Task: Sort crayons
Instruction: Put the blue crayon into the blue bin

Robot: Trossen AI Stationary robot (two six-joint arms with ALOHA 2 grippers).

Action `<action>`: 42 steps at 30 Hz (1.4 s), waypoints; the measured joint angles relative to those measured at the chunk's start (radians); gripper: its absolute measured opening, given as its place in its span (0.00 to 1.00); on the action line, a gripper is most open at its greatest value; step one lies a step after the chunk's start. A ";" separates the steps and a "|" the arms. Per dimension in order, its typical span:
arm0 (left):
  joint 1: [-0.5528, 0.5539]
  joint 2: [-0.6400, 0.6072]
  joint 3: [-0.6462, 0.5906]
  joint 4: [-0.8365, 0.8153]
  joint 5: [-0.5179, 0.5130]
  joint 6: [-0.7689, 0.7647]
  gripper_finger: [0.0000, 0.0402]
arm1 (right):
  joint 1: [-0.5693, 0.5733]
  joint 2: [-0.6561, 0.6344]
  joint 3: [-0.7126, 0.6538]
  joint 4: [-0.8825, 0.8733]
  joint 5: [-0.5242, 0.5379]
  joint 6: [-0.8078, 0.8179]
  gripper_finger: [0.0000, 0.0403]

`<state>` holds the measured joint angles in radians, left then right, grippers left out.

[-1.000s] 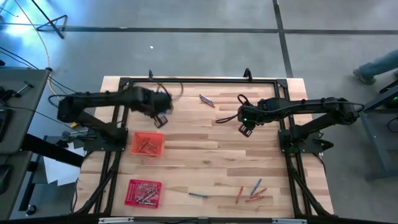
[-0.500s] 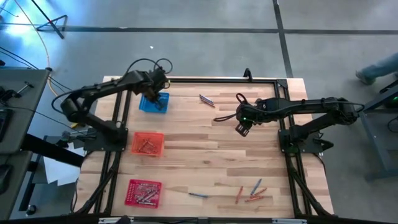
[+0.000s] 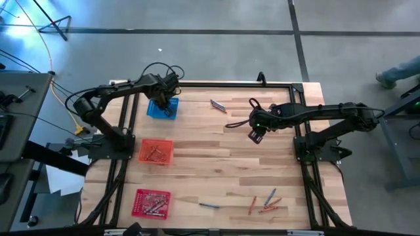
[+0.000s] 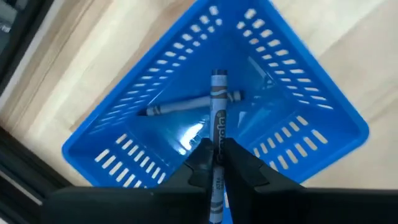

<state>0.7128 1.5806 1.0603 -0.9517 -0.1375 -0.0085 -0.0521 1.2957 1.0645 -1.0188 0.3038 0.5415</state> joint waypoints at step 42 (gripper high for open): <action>-0.467 -0.187 0.090 0.361 -0.079 0.052 0.19 | -0.060 0.000 0.000 0.078 0.210 -0.098 0.37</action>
<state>0.2456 1.3933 1.1500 -0.5910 -0.2163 0.0433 -0.1125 1.2957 1.0645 -0.9403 0.5140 0.4438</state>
